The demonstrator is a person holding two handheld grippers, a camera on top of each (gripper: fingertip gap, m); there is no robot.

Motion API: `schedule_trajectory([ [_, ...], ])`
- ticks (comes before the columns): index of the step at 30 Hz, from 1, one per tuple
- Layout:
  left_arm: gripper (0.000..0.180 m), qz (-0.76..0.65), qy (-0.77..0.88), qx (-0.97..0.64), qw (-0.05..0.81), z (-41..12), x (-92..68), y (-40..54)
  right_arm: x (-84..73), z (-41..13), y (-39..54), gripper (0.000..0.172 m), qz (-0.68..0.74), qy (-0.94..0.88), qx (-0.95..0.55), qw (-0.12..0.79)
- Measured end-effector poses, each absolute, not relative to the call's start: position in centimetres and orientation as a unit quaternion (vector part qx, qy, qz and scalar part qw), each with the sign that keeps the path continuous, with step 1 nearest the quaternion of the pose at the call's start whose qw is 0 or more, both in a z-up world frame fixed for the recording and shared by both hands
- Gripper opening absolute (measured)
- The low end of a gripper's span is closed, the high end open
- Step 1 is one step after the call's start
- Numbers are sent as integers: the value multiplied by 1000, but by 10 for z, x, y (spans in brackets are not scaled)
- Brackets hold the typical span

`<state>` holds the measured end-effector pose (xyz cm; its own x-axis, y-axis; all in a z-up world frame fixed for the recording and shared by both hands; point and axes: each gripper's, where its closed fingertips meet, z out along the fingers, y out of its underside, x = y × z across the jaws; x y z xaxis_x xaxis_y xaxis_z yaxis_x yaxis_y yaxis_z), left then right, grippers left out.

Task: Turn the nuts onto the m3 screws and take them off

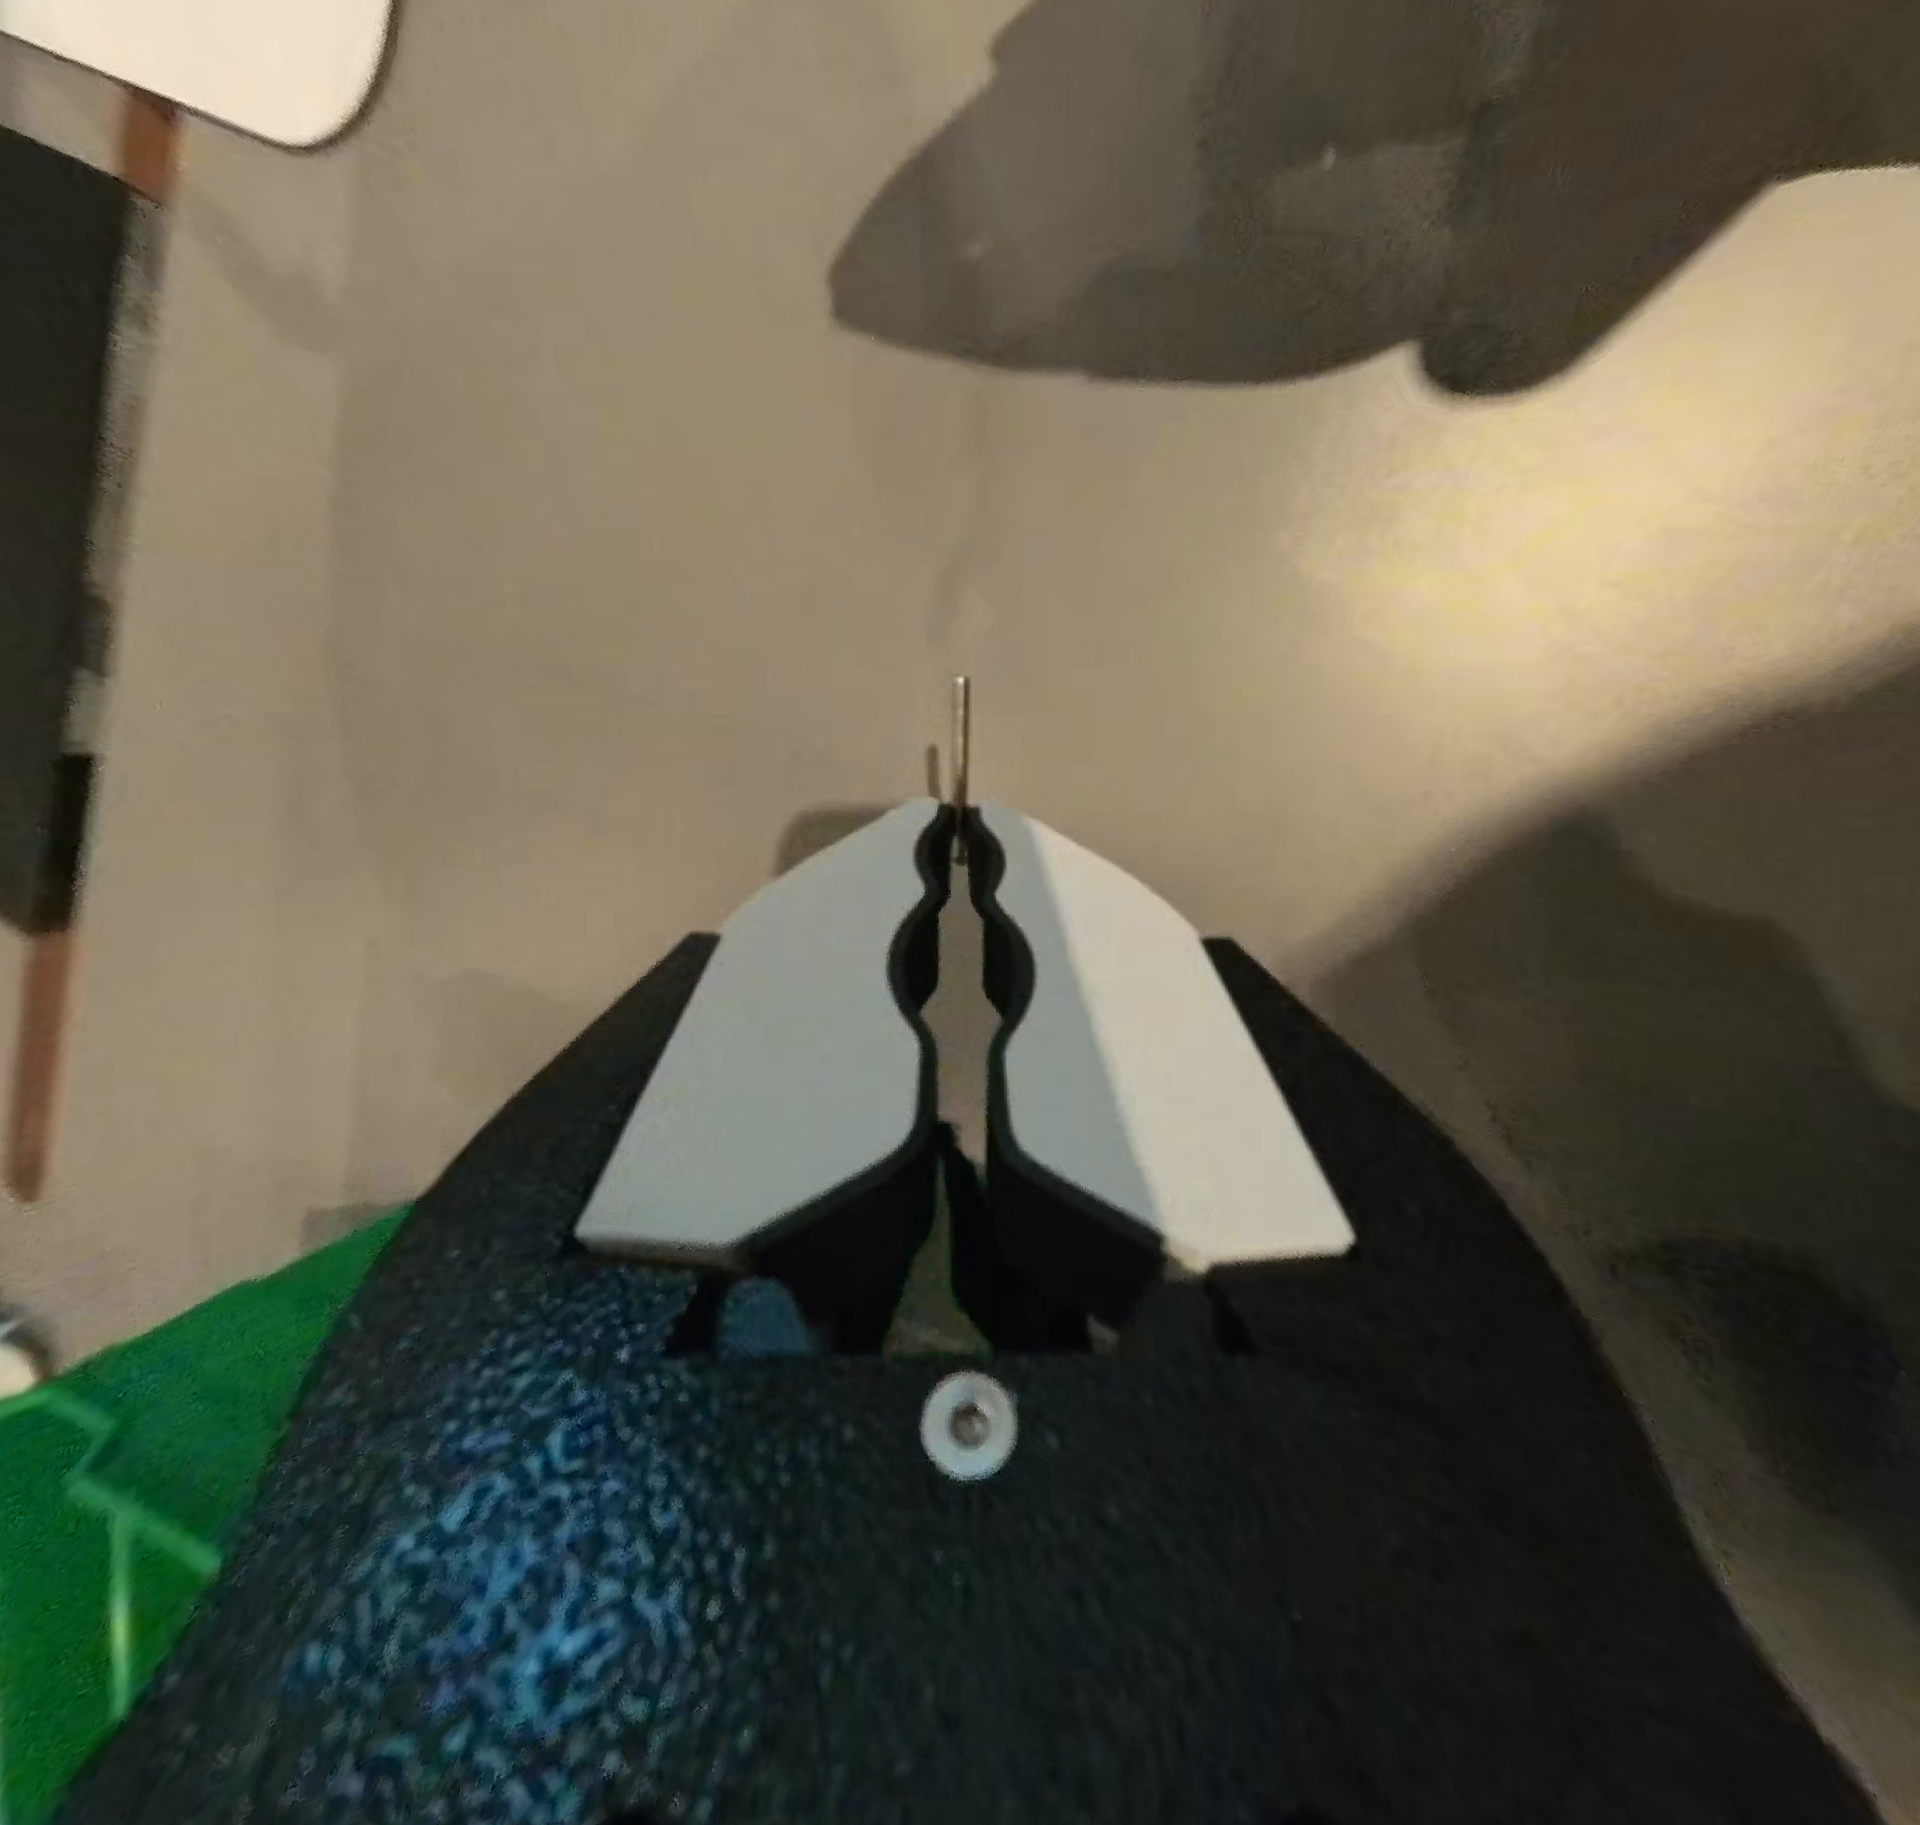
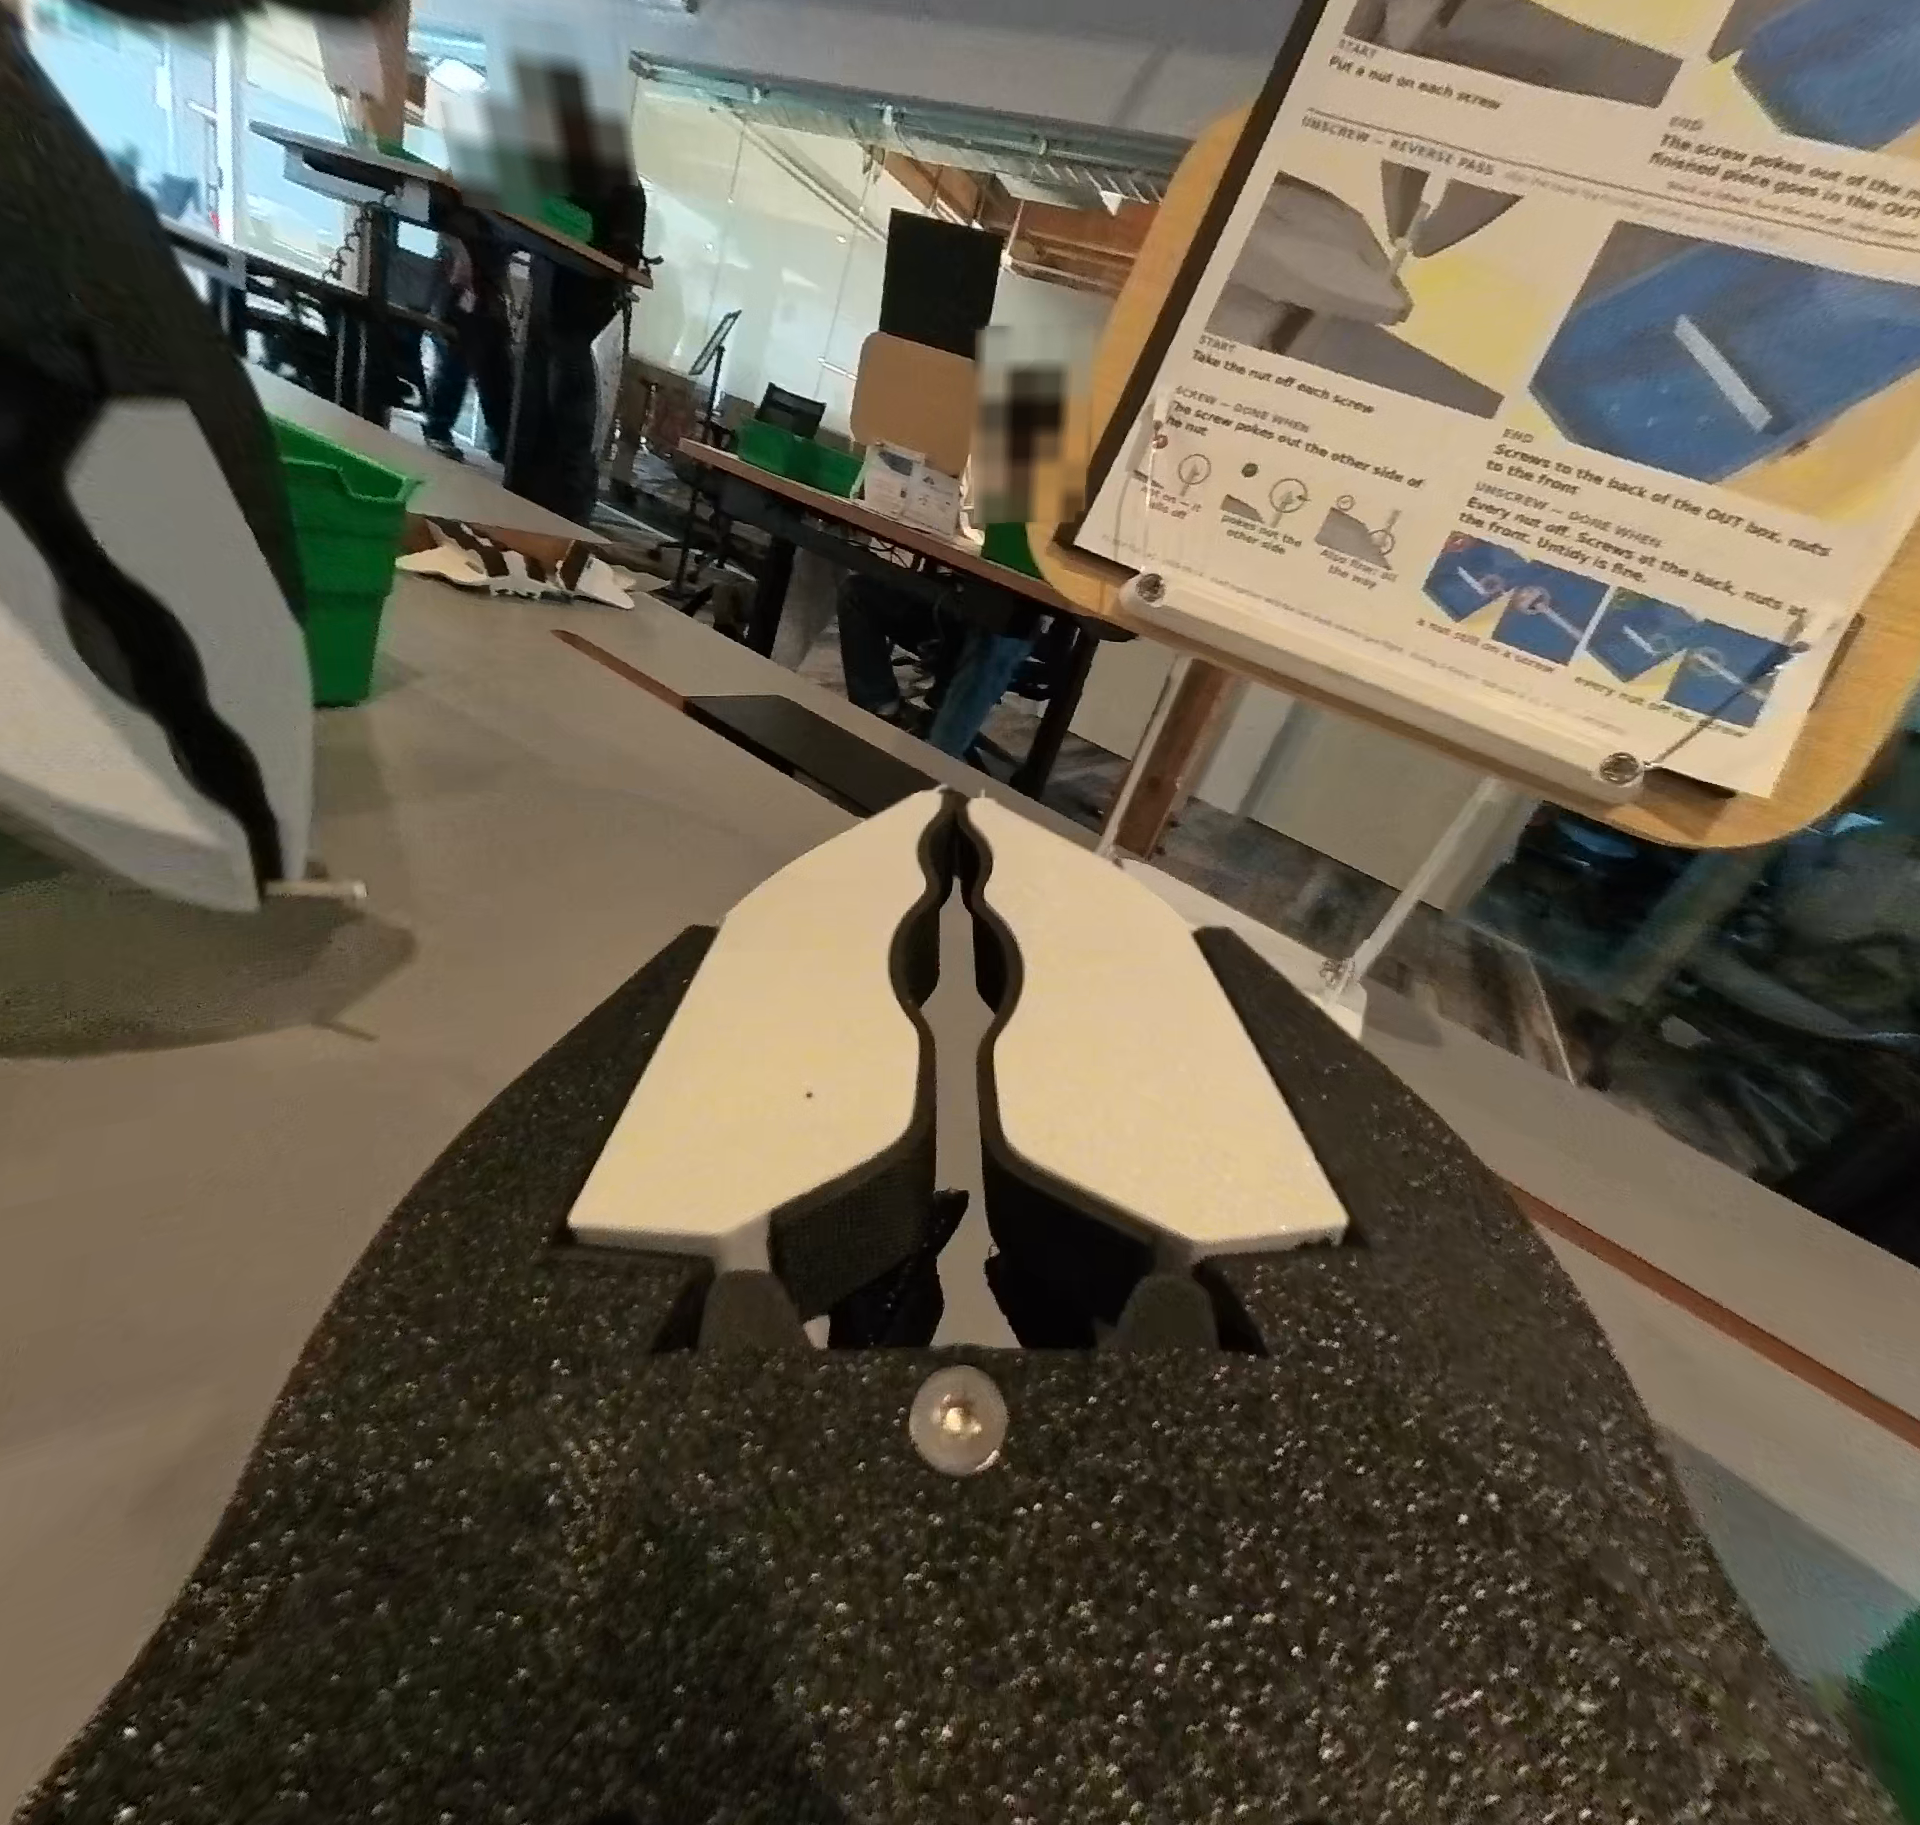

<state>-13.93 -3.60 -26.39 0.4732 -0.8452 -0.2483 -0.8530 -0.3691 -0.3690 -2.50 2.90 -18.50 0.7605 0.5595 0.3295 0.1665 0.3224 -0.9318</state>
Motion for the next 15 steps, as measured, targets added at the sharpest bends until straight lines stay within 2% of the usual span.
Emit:
schedule_trajectory([
  [1,2,4,508,-833,218,-271,-137,-34,-23,-184,30,0,132,-317,-567,749],
  [15,2,14,442,-877,189,-308,-140,-22,-24,-182,29,0,142,-313,-565,750],
])
